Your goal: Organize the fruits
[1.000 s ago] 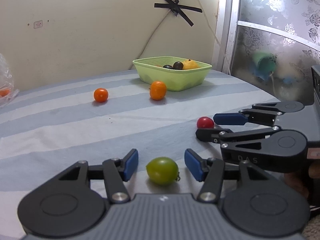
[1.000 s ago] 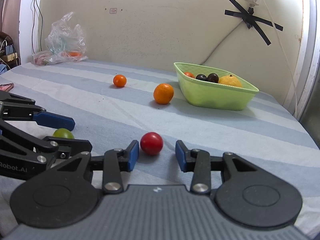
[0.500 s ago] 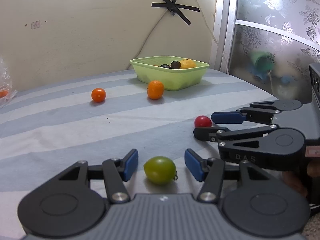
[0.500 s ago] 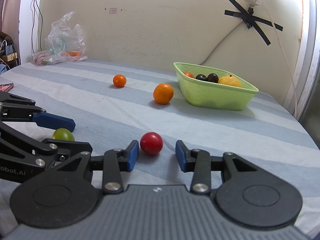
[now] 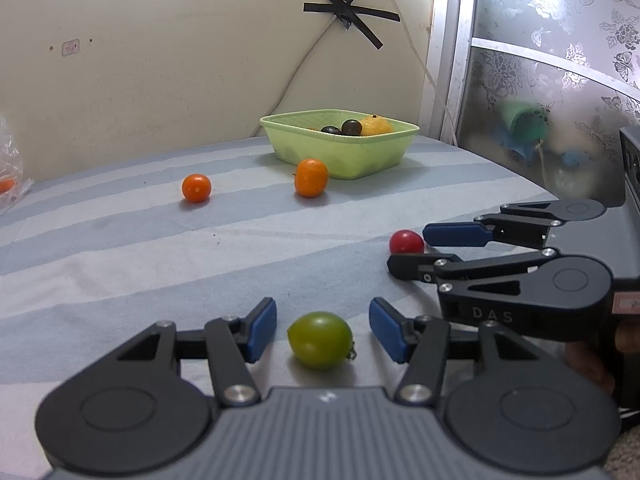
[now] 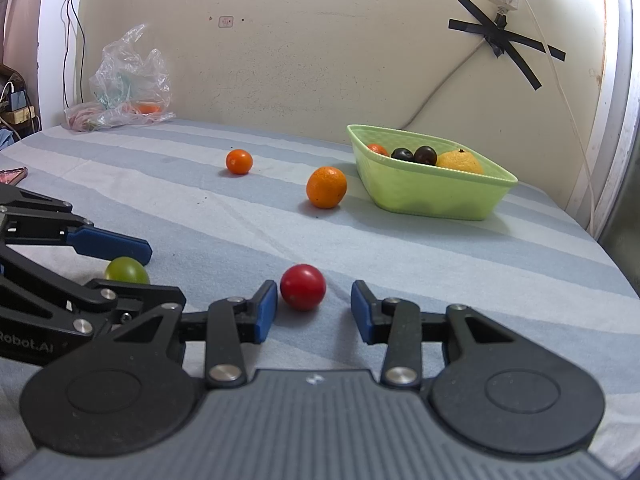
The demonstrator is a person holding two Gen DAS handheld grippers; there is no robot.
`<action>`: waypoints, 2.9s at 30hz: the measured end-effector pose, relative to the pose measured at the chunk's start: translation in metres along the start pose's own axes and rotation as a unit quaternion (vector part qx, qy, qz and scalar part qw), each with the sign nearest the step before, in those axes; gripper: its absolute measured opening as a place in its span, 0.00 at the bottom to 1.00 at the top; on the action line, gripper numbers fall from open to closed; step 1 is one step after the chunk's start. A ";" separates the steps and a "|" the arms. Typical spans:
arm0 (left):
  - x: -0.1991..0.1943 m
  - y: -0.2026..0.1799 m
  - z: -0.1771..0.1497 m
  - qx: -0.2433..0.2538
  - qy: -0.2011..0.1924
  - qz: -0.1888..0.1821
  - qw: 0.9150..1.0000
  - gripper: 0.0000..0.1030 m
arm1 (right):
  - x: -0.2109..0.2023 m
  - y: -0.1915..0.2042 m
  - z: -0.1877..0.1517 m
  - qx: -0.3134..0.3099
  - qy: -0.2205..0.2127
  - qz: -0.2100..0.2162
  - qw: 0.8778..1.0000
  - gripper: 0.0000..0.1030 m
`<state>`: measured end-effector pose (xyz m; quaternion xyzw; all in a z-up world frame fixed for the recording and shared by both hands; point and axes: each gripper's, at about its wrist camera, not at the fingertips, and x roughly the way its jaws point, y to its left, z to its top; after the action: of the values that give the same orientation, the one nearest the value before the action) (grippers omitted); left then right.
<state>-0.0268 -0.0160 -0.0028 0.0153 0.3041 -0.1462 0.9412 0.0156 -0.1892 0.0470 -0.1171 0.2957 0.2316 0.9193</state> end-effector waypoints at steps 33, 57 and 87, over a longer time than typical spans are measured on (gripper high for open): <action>0.002 0.000 0.000 0.003 0.001 0.001 1.000 0.52 | 0.000 0.001 0.000 0.003 0.001 -0.001 1.000 0.42; 0.003 0.000 0.000 0.021 0.003 0.011 1.000 0.41 | -0.004 0.013 0.000 -0.019 -0.004 -0.009 1.000 0.26; 0.040 0.013 0.107 0.027 -0.062 -0.041 0.997 0.29 | 0.004 -0.036 0.040 0.038 -0.062 -0.012 0.997 0.26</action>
<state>0.0686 -0.0270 0.0606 0.0195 0.2416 -0.1939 0.9506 0.0566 -0.2049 0.0794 -0.0709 0.2456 0.2161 0.9423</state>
